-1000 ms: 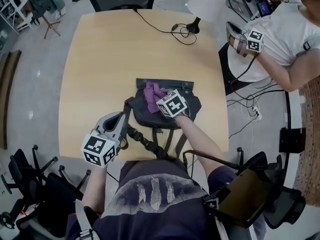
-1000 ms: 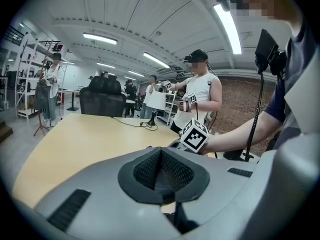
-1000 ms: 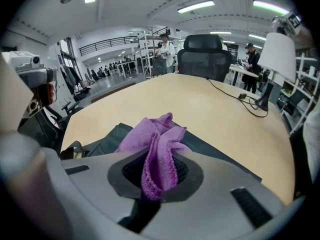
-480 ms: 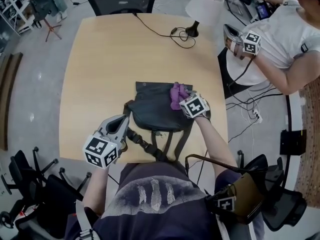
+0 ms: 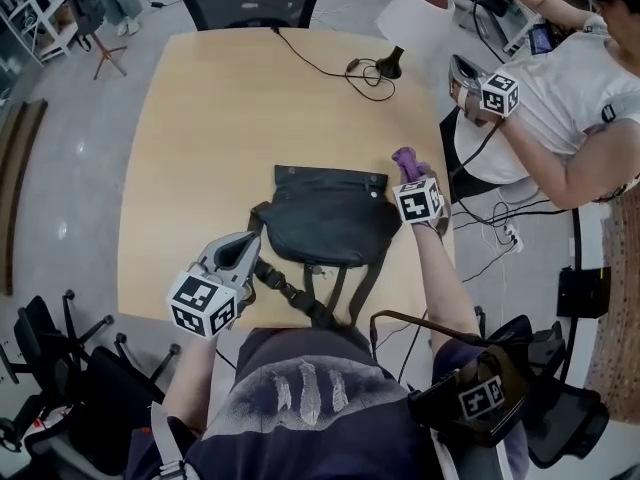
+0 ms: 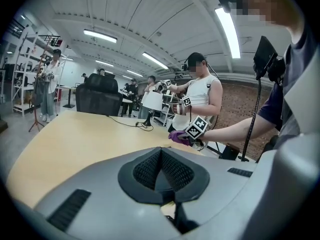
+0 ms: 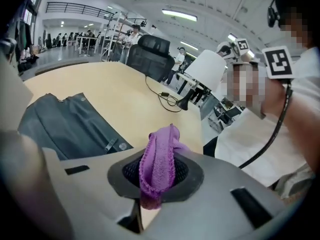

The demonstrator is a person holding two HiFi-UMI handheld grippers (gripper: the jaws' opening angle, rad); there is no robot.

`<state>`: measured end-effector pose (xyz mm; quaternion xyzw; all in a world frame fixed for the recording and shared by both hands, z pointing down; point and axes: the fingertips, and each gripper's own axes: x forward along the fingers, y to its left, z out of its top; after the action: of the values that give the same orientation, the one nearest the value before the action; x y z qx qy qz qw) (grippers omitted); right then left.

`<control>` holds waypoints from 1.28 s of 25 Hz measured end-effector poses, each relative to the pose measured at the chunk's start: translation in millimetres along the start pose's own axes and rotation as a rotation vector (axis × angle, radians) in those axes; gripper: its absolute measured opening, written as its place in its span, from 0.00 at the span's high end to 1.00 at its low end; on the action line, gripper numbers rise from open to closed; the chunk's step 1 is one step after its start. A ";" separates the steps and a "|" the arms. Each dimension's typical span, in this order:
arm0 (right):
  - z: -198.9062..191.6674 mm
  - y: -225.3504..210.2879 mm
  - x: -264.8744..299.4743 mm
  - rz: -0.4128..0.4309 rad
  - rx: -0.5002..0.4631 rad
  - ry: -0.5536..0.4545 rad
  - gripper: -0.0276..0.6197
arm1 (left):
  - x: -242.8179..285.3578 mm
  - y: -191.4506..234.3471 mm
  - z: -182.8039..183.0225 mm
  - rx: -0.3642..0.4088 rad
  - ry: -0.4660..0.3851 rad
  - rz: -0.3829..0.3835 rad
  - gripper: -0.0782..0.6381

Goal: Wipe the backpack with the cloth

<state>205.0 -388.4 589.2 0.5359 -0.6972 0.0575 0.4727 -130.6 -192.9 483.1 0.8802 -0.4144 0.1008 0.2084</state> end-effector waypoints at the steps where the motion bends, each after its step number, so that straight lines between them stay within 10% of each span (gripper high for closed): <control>1: 1.3 11.0 7.1 0.019 -0.018 0.010 0.91 | -0.9 0.3 -1.2 0.000 0.002 0.004 0.88; 32: 119.6 311.5 29.9 0.668 -0.114 0.036 0.91 | -71.6 63.1 -39.3 -0.105 -0.016 0.168 0.88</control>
<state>-115.5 -348.8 678.2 0.2494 -0.8278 0.1797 0.4694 -225.0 -161.9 511.0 0.8309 -0.4932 0.0889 0.2416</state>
